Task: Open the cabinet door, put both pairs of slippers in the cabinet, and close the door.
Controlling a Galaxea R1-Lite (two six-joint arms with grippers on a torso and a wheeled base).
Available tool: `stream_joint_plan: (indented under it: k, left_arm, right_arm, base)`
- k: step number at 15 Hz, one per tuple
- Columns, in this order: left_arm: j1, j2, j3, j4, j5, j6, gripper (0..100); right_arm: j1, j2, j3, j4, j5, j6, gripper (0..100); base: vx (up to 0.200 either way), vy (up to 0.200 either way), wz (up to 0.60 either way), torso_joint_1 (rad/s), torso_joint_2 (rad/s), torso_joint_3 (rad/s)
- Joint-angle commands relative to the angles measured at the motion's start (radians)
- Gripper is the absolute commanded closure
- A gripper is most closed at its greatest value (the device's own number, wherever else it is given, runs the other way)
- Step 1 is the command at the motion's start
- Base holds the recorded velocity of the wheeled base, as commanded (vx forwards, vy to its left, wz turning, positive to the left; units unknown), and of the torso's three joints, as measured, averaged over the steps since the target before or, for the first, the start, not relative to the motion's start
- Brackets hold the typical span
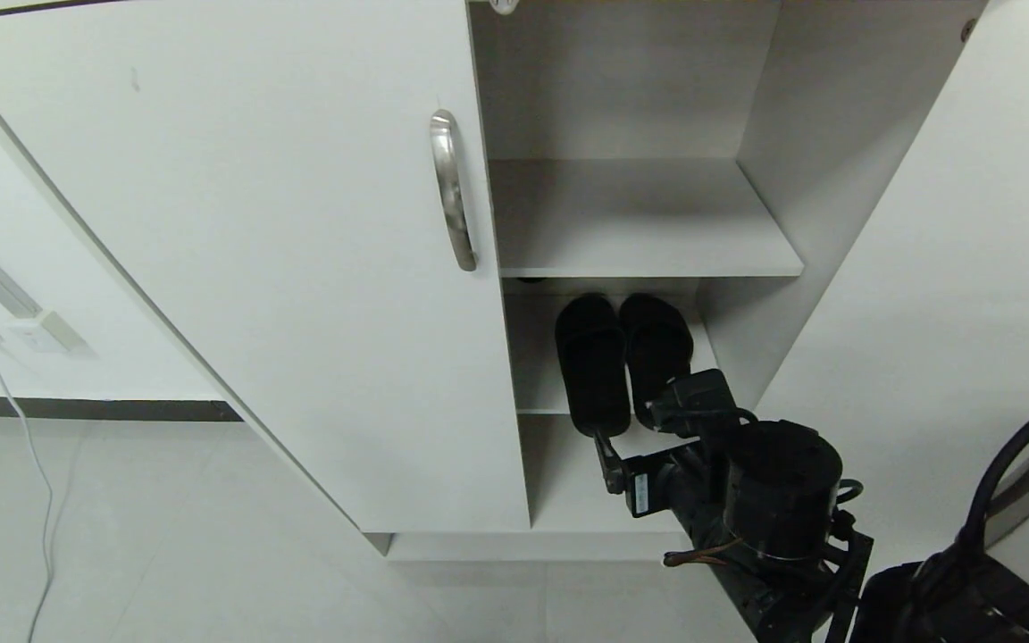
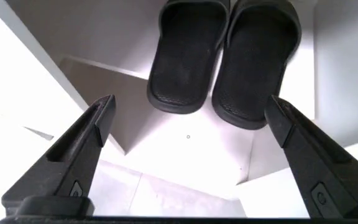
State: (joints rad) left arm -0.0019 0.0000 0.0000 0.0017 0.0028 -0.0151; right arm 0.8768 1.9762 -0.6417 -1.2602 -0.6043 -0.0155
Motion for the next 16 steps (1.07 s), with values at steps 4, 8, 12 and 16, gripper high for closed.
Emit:
stream_joint_plan:
  k: [4,8,12,16]
  left_arm:
    - [0.0,0.002,0.0,0.0,0.0,0.0,100]
    - [0.0,0.002,0.0,0.0,0.002,0.001,100]
    - [0.0,0.002,0.0,0.0,0.002,0.004,100]
    - [0.0,0.002,0.0,0.0,-0.001,0.004,100]
  right_arm:
    - [0.005,-0.002,0.007,0.001,0.0,-0.001,0]
    - [0.007,0.006,0.007,-0.001,0.0,0.0,0]
    - [0.007,0.006,0.008,-0.004,0.0,0.0,0]
    - [0.014,0.004,0.014,-0.004,0.0,0.0,0]
  base:
    - [-0.2,0.0,0.0,-0.001,0.0,0.004]
    - [-0.05,0.0,0.0,0.002,0.0,0.001]
    - [0.0,0.0,0.0,0.0,0.0,0.0]
    - [0.0,0.0,0.0,0.0,0.0,0.0]
